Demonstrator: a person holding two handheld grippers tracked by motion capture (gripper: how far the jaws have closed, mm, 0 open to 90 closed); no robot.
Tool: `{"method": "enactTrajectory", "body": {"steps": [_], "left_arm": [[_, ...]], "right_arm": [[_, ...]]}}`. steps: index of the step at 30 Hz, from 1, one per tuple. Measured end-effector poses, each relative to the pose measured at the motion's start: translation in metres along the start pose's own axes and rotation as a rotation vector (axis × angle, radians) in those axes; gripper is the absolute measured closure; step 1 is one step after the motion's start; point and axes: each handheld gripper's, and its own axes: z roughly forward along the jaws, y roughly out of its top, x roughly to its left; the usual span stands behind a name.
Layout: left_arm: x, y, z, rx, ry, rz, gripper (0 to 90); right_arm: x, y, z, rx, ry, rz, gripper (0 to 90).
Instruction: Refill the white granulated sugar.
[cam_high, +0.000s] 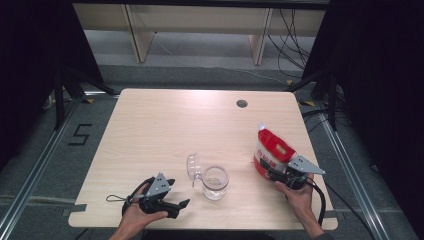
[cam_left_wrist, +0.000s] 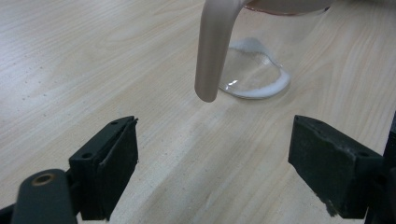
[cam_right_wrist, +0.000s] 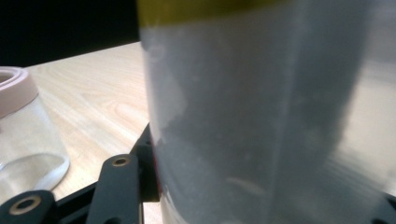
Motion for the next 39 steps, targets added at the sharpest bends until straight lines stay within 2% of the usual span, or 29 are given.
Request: {"method": "enactTrajectory", "body": {"steps": [1, 2, 3, 4, 5, 6, 7, 8, 10, 11, 12, 14, 15, 17, 18, 20, 21, 22, 26, 27, 28, 30, 31, 32, 33, 34, 35, 37, 39], "left_arm": [[0.0, 0.0, 0.0, 0.0, 0.0, 0.0, 15.7], [0.001, 0.0, 0.0, 0.003, 0.002, 0.013, 15.7], [0.001, 0.0, 0.0, 0.003, 0.002, 0.013, 15.7], [0.001, 0.0, 0.0, -0.001, -0.002, 0.007, 15.6], [0.001, 0.0, 0.0, 0.003, -0.001, 0.002, 15.7], [0.001, 0.0, 0.0, 0.003, -0.002, 0.0, 15.7], [0.001, 0.0, -0.001, 0.009, 0.0, 0.009, 15.7], [0.002, 0.0, -0.001, 0.009, 0.0, 0.012, 15.7], [0.001, 0.0, -0.001, 0.009, 0.002, -0.001, 15.7], [0.001, 0.0, -0.001, 0.008, 0.003, 0.002, 15.7], [0.002, 0.001, -0.002, 0.007, 0.003, 0.01, 15.7], [0.003, 0.001, -0.002, 0.009, 0.001, 0.023, 15.7], [0.001, 0.0, -0.002, 0.009, 0.002, -0.003, 15.6], [0.001, 0.0, -0.002, 0.013, 0.001, 0.0, 15.7], [0.002, 0.0, -0.002, 0.002, 0.001, 0.007, 15.7], [0.002, 0.0, -0.001, 0.0, -0.005, 0.011, 15.7], [0.003, 0.0, -0.001, -0.001, -0.006, 0.018, 15.7], [0.003, 0.0, -0.001, -0.001, -0.006, 0.013, 15.7], [0.004, 0.001, -0.003, 0.012, 0.0, 0.017, 15.7], [0.002, 0.0, -0.003, 0.007, -0.003, -0.014, 15.6], [0.004, 0.0, -0.003, 0.013, 0.008, 0.002, 15.7], [0.004, 0.0, -0.003, 0.014, 0.007, 0.003, 15.7], [0.004, 0.0, -0.004, 0.024, 0.012, 0.01, 15.6], [0.002, 0.0, -0.003, 0.005, 0.0, -0.012, 15.7], [0.002, 0.0, -0.003, 0.006, 0.0, -0.013, 15.7], [0.004, 0.0, -0.004, 0.027, 0.012, 0.011, 15.7], [0.004, 0.0, -0.003, 0.012, 0.003, 0.001, 15.7], [0.004, 0.0, -0.003, 0.005, 0.001, 0.001, 15.7], [0.004, 0.0, -0.003, 0.007, 0.003, 0.001, 15.7]], "right_arm": [[0.0, 0.0, 0.0, 0.0, 0.0, 0.0, 47.9], [-0.001, 0.002, -0.001, -0.005, 0.013, -0.022, 48.2], [0.001, 0.002, -0.002, -0.003, -0.003, -0.013, 48.3], [0.002, 0.003, -0.003, 0.01, 0.016, -0.01, 48.4], [0.003, 0.003, -0.004, 0.022, 0.001, -0.034, 48.5], [0.002, 0.005, -0.003, 0.01, 0.03, -0.052, 48.6], [0.004, 0.005, -0.005, 0.03, 0.002, -0.062, 48.6], [0.006, 0.005, -0.004, 0.01, 0.004, -0.067, 48.7], [0.008, 0.008, -0.004, 0.016, 0.004, -0.125, 48.7], [0.011, 0.008, -0.006, 0.043, -0.009, -0.134, 48.8], [0.011, 0.01, -0.006, 0.039, -0.003, -0.162, 48.8], [0.014, 0.011, -0.007, 0.028, -0.023, -0.192, 48.9], [0.015, 0.012, -0.009, 0.043, -0.027, -0.206, 48.9], [0.016, 0.016, -0.01, 0.023, -0.032, -0.26, 49.0], [0.019, 0.017, -0.013, 0.029, -0.038, -0.245, 49.0], [0.023, 0.02, -0.017, 0.016, -0.042, -0.25, 49.0], [0.023, 0.023, -0.019, 0.022, -0.052, -0.299, 49.0], [0.026, 0.024, -0.021, 0.019, -0.056, -0.3, 49.1], [0.037, 0.031, -0.027, 0.022, -0.087, -0.429, 49.1], [0.04, 0.033, -0.029, 0.011, -0.079, -0.436, 49.1], [0.042, 0.035, -0.029, 0.009, -0.079, -0.468, 49.2], [0.049, 0.038, -0.03, 0.009, -0.094, -0.53, 49.2], [0.051, 0.039, -0.031, 0.014, -0.081, -0.541, 49.2], [0.053, 0.039, -0.03, 0.009, -0.079, -0.551, 49.2], [0.055, 0.039, -0.031, 0.017, -0.079, -0.579, 49.2], [0.057, 0.04, -0.031, 0.025, -0.076, -0.612, 49.3], [0.06, 0.039, -0.031, 0.029, -0.079, -0.621, 49.3], [0.063, 0.039, -0.032, 0.038, -0.075, -0.682, 49.3], [0.067, 0.038, -0.033, 0.054, -0.068, -0.715, 49.3]]}}
